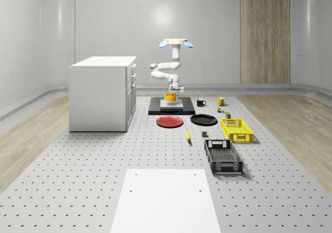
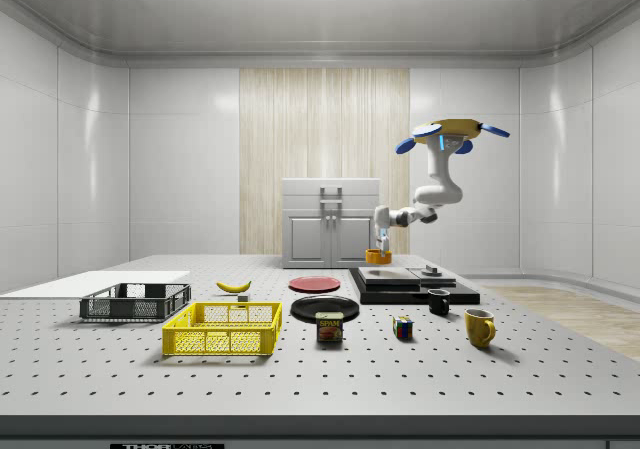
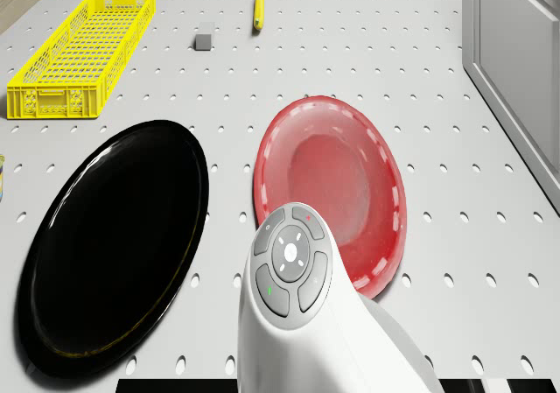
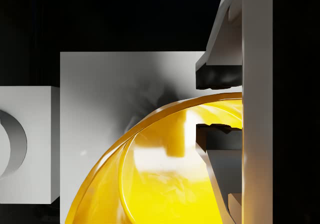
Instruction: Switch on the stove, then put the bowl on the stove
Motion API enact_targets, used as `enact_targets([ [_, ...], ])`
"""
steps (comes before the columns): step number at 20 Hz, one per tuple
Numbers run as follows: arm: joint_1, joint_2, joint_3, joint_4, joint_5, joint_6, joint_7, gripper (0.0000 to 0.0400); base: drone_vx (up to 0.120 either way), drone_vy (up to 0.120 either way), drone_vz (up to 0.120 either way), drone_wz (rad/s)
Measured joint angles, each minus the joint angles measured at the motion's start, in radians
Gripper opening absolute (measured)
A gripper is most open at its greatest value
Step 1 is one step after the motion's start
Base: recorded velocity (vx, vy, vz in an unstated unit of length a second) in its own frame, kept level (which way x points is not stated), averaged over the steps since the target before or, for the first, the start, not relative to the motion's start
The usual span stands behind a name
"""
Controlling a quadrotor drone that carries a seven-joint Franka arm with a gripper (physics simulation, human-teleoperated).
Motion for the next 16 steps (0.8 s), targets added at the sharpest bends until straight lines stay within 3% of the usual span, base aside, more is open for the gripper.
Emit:
enact_targets([
  [14, -0.022, 0.022, -0.104, 0.063, -0.099, 0.050, -0.008, 0.0100, 0.000, 0.000, 0.000, 0.000],
  [16, -0.022, 0.026, -0.109, 0.067, -0.105, 0.051, -0.010, 0.0218, 0.000, 0.000, 0.000, 0.000],
])
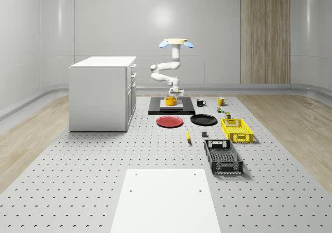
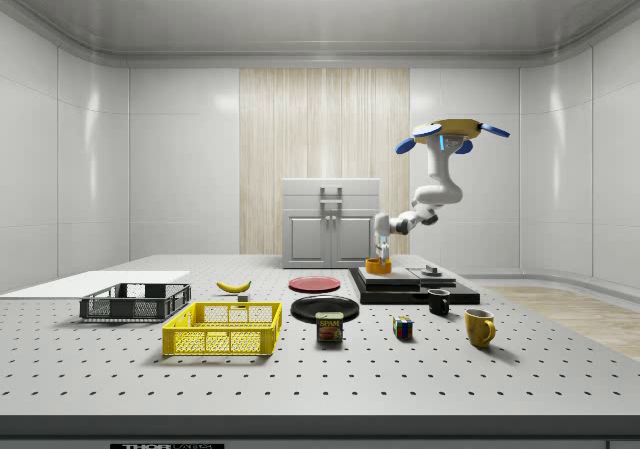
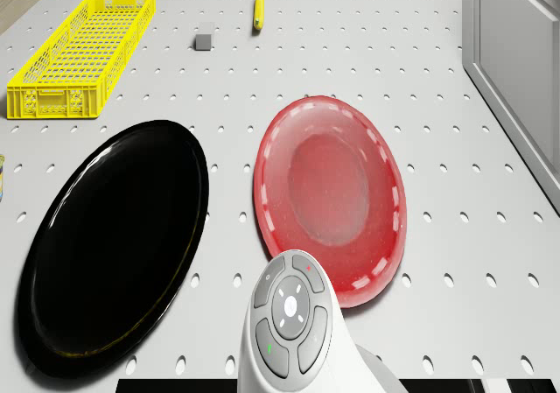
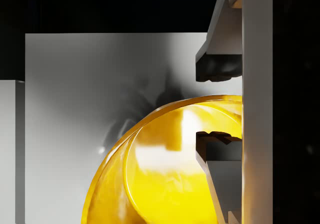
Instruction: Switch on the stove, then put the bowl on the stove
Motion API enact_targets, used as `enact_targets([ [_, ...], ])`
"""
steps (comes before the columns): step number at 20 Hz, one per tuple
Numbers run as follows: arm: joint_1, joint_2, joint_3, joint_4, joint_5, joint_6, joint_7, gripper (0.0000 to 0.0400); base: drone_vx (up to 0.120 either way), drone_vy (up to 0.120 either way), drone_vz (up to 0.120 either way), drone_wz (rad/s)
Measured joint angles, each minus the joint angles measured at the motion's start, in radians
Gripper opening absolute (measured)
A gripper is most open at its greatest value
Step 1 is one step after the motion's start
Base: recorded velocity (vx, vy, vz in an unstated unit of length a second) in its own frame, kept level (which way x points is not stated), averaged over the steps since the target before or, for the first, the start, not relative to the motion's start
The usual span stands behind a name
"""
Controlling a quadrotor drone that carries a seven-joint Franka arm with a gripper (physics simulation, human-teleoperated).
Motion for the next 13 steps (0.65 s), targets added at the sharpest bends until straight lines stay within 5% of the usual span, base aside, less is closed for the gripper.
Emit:
enact_targets([
  [5, 0.011, 0.000, 0.023, -0.018, 0.020, -0.019, -0.002, 0.0348, 0.000, 0.000, 0.000, 0.000],
  [13, 0.030, -0.004, 0.091, -0.061, 0.081, -0.062, 0.000, 0.0392, 0.000, 0.000, 0.000, 0.000],
])
